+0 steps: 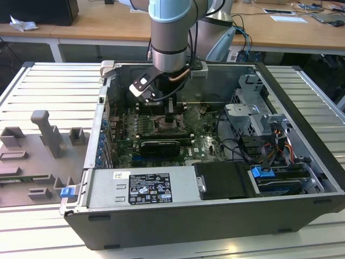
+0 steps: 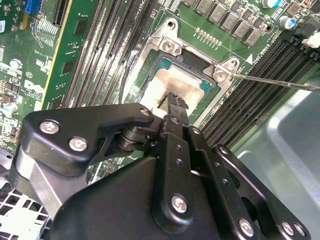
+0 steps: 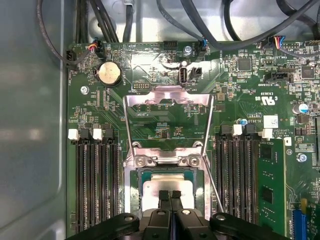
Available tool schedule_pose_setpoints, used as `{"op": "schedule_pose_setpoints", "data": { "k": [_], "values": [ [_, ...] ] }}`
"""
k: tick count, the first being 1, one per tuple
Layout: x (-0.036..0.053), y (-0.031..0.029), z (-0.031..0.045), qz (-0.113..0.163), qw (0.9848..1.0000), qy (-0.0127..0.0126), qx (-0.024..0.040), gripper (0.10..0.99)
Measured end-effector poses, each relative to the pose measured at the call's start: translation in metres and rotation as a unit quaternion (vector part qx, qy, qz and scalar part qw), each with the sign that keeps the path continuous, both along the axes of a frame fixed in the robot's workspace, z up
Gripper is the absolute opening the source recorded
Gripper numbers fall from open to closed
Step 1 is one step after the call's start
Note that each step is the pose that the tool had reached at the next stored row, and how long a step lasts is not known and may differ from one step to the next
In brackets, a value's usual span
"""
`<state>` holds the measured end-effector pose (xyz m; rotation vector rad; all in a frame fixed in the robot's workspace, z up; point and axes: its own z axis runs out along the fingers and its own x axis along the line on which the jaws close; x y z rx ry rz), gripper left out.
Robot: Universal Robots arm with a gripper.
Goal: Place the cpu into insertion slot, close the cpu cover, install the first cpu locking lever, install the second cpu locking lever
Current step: 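Place the cpu into insertion slot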
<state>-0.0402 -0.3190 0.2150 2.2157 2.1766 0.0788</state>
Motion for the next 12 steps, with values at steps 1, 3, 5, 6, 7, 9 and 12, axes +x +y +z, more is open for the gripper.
{"op": "schedule_pose_setpoints", "data": {
  "k": [1,3,5,6,7,9,12],
  "values": [
    [0.0000,0.0000,0.0003,0.000,1.0000,0.0000,0.0001,0.106],
    [0.0000,0.0000,0.0005,0.000,1.0000,-0.0001,0.0002,0.106],
    [0.0000,0.0000,0.0009,0.000,1.0000,-0.0001,0.0002,0.106],
    [0.0000,0.0000,0.0011,0.000,1.0000,0.0000,0.0001,0.106],
    [0.0000,0.0000,0.0011,0.000,1.0000,-0.0001,0.0001,0.106],
    [0.0000,0.0000,0.0015,0.000,1.0000,0.0000,0.0000,0.106],
    [0.0000,0.0000,0.0027,0.000,1.0000,0.0000,0.0000,0.106]
  ]
}}
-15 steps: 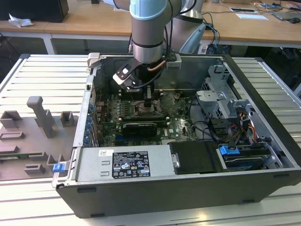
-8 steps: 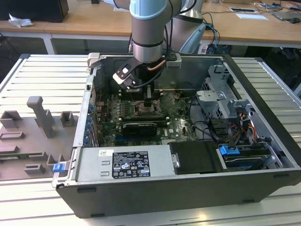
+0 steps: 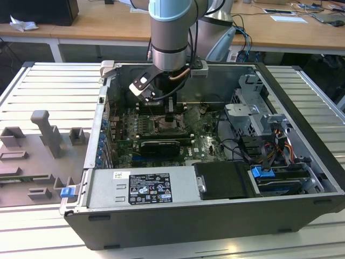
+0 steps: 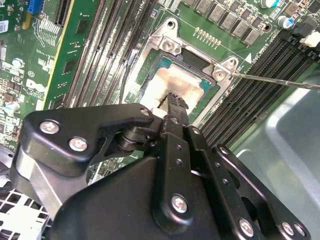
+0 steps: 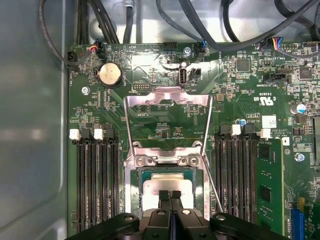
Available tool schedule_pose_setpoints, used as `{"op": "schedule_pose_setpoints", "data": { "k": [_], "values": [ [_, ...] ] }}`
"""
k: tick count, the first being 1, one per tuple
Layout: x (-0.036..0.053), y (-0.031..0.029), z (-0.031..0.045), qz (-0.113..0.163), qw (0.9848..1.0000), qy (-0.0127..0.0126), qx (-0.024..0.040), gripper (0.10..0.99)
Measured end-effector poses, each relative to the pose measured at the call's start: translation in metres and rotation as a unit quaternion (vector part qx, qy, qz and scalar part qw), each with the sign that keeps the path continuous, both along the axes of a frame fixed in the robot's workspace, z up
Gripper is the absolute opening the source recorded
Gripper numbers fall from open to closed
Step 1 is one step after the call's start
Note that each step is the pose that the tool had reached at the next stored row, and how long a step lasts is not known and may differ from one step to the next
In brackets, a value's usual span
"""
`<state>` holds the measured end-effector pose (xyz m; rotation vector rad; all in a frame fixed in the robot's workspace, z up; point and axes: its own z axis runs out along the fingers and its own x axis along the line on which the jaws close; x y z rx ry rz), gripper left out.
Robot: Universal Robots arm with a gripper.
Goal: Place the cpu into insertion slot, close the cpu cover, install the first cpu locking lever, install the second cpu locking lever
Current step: 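Place the cpu into insertion slot, then close the cpu cover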
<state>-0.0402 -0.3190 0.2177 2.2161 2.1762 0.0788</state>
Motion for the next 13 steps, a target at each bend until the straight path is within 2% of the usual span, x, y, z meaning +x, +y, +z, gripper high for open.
{"op": "schedule_pose_setpoints", "data": {
  "k": [13],
  "values": [
    [0.0000,0.0001,0.0076,0.000,1.0000,-0.0001,0.0002,0.106]
  ]
}}
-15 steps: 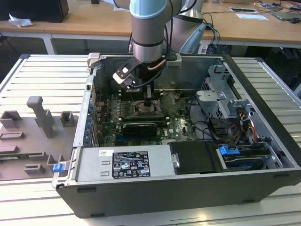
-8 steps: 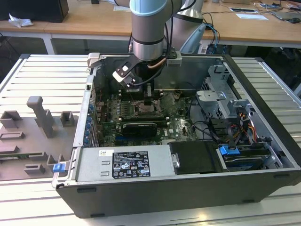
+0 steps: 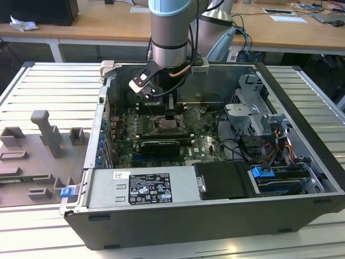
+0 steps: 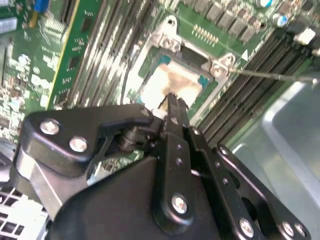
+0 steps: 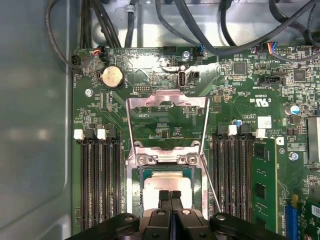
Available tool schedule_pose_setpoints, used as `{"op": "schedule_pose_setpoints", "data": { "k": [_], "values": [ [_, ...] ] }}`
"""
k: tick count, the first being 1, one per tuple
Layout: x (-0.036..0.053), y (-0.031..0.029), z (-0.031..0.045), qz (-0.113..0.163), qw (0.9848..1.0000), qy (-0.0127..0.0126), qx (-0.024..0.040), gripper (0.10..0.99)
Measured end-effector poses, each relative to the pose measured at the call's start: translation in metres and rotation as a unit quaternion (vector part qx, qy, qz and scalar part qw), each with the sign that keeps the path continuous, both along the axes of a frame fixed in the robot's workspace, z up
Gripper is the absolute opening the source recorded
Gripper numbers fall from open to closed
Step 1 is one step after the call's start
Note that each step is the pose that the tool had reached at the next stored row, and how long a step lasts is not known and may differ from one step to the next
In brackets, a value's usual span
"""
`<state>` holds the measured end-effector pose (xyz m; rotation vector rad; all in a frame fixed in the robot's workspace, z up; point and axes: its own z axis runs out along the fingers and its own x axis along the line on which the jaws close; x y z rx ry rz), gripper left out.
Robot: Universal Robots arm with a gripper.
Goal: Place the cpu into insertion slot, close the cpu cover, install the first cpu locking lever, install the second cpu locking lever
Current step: 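Close the cpu cover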
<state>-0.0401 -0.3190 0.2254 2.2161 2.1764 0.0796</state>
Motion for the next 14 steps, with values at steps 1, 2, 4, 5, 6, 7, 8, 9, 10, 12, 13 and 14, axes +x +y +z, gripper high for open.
{"op": "schedule_pose_setpoints", "data": {
  "k": [1,2,4,5,6,7,8,9,10,12,13,14],
  "values": [
    [-0.0001,0.0000,0.0002,0.000,1.0000,0.0001,0.0001,0.106],
    [-0.0001,-0.0001,0.0006,0.000,1.0000,0.0002,0.0002,0.106],
    [0.0000,0.0000,0.0017,0.000,1.0000,0.0001,0.0005,0.106],
    [-0.0001,0.0000,0.0025,0.000,1.0000,0.0001,0.0004,0.106],
    [0.0000,0.0000,0.0030,0.000,1.0000,0.0001,0.0005,0.106],
    [0.0000,0.0000,0.0040,0.000,1.0000,0.0000,0.0005,0.106],
    [0.0000,0.0000,0.0044,0.000,1.0000,0.0001,0.0005,0.106],
    [0.0000,0.0000,0.0047,0.000,1.0000,0.0001,0.0005,0.106],
    [0.0000,0.0000,0.0057,0.000,1.0000,0.0001,0.0004,0.106],
    [0.0000,0.0000,0.0066,0.000,1.0000,0.0001,0.0005,0.106],
    [0.0000,0.0000,0.0073,0.000,1.0000,0.0001,0.0005,0.106],
    [0.0000,0.0000,0.0080,0.000,1.0000,0.0001,0.0004,0.106]
  ]
}}
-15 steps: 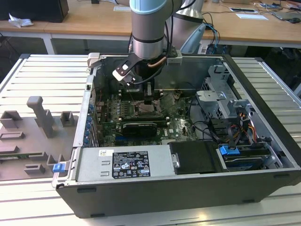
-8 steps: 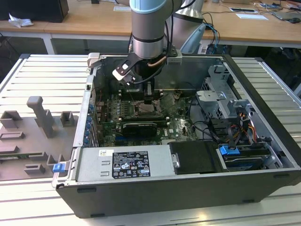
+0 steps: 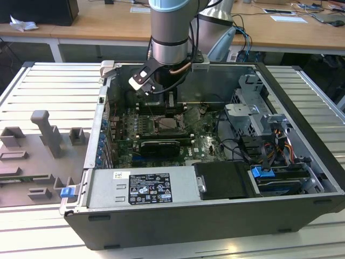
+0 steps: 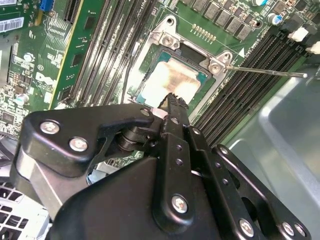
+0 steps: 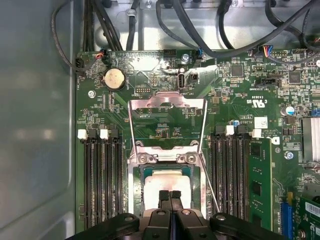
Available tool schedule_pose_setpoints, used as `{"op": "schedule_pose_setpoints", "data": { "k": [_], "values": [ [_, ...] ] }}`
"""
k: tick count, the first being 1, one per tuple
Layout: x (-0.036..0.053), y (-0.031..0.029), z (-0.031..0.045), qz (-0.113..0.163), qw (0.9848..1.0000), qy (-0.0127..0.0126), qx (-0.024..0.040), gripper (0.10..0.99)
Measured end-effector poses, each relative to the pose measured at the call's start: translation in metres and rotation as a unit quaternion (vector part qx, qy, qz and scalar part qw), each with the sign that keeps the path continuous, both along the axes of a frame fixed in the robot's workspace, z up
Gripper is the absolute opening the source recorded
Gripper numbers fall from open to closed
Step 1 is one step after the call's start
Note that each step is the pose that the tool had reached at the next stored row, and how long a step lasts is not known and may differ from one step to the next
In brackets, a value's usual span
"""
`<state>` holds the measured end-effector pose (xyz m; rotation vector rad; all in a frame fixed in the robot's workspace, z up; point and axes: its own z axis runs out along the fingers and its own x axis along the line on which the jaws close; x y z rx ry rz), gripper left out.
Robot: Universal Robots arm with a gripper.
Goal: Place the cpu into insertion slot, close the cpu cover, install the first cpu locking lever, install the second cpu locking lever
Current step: 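Close the cpu cover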
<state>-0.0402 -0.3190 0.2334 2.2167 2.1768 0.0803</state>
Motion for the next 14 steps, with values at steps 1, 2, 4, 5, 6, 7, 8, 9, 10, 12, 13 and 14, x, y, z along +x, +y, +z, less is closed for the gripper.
{"op": "schedule_pose_setpoints", "data": {
  "k": [1,2,4,5,6,7,8,9,10,12,13,14],
  "values": [
    [0.0000,0.0000,0.0006,0.000,1.0000,0.0000,0.0001,0.106],
    [0.0000,0.0000,0.0013,0.000,1.0000,0.0000,0.0001,0.106],
    [0.0000,0.0001,0.0026,0.000,1.0000,-0.0001,0.0001,0.106],
    [0.0000,0.0001,0.0032,0.000,1.0000,0.0000,0.0001,0.106],
    [0.0000,0.0001,0.0035,0.000,1.0000,-0.0001,0.0001,0.106],
    [0.0000,0.0001,0.0037,0.000,1.0000,0.0000,0.0001,0.106],
    [0.0000,0.0001,0.0038,0.000,1.0000,0.0000,0.0001,0.106],
    [0.0000,0.0001,0.0040,0.000,1.0000,-0.0001,0.0001,0.106],
    [0.0000,0.0001,0.0041,0.000,1.0000,0.0000,0.0001,0.106],
    [0.0000,0.0001,0.0046,0.000,1.0000,0.0000,0.0001,0.106],
    [0.0000,0.0001,0.0048,0.000,1.0000,0.0000,0.0001,0.106],
    [0.0000,0.0001,0.0049,0.000,1.0000,-0.0001,0.0001,0.106]
  ]
}}
